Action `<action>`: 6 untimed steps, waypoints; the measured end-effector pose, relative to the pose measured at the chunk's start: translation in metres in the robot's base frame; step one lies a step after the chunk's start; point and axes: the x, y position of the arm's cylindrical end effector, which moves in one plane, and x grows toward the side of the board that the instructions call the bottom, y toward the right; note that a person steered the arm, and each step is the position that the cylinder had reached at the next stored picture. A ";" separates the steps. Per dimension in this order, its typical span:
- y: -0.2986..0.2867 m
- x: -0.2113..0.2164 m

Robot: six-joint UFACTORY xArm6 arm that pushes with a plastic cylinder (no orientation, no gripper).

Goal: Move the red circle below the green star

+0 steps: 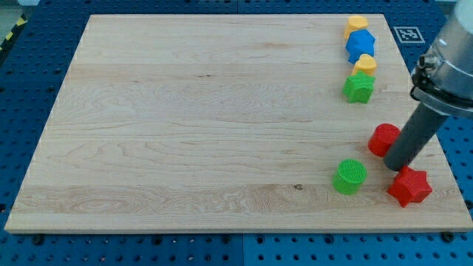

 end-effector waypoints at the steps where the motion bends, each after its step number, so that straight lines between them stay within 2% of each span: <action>1: -0.011 0.000; 4: 0.023 -0.048; 6: 0.022 -0.055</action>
